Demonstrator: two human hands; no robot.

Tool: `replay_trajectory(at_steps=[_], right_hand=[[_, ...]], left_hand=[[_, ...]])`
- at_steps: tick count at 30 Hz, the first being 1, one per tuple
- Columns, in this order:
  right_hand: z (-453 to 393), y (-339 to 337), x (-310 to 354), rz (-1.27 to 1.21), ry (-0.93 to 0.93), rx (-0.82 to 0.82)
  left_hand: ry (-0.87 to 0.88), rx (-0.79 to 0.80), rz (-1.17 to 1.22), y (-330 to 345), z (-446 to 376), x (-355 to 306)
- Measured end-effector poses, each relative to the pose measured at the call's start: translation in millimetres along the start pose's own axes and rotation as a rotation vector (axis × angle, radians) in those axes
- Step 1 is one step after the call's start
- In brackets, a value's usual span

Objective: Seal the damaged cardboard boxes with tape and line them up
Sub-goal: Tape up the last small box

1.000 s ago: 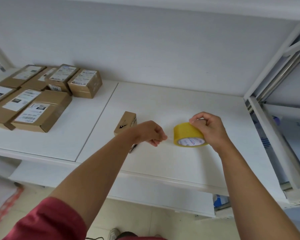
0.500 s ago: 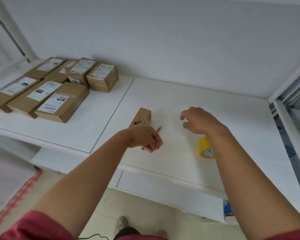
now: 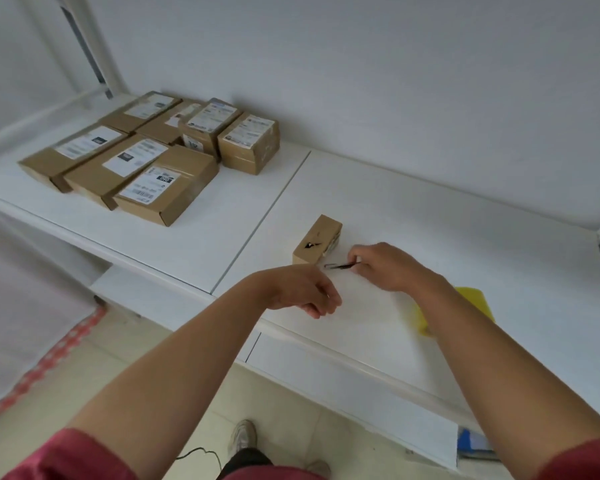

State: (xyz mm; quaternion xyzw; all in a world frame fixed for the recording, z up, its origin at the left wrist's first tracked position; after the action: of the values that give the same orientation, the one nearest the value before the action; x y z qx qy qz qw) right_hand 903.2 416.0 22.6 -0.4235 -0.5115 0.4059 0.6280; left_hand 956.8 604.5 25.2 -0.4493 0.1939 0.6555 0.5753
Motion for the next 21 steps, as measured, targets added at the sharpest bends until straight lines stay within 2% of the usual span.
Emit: replay_trajectory(at_steps=[2,3,6,7,9,12,14,18,21], right_hand=[[9,-17,-14,-0.082,0.048,-0.125],[14,-25,-20,-0.212,0.098,-0.177],[29,-39,-26,-0.872,0.227,-0.275],[33,-43,-26,-0.999,0.223,-0.322],[37,-48,-26,-1.099,0.211,-0.418],[39,-54,-28,-1.104,0.228,-0.494],[39,-53,-29,-1.14,0.234,-0.41],[40,-43,-23,-1.164,0.146,-0.086],[39,-38,-16,-1.055,0.137,-0.032]], left_hand=[[0.014,-0.011,-0.032,4,-4,-1],[0.019,-0.014,-0.044,7,-7,-3],[0.024,-0.014,-0.09,11,-14,-7],[0.021,-0.01,-0.103,12,-16,-8],[0.011,-0.007,-0.105,12,-18,-9],[0.003,-0.02,-0.057,7,-17,-10],[0.001,-0.024,-0.017,3,-16,-11],[-0.007,-0.022,0.032,0,-13,-10],[0.009,-0.02,0.031,-3,-11,-10]])
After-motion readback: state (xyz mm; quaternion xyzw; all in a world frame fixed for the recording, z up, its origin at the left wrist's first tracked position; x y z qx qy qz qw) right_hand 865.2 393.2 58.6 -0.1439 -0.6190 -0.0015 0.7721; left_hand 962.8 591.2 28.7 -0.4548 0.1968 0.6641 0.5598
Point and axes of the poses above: each hand's wrist, its own z-axis away from the middle knuckle, its own y-axis out of the palm, x = y × z, the point moved 3 cm from there along -z, towards the middle knuckle, and after that the axes turned 6 degrees about -x, right-handed, at the moved point
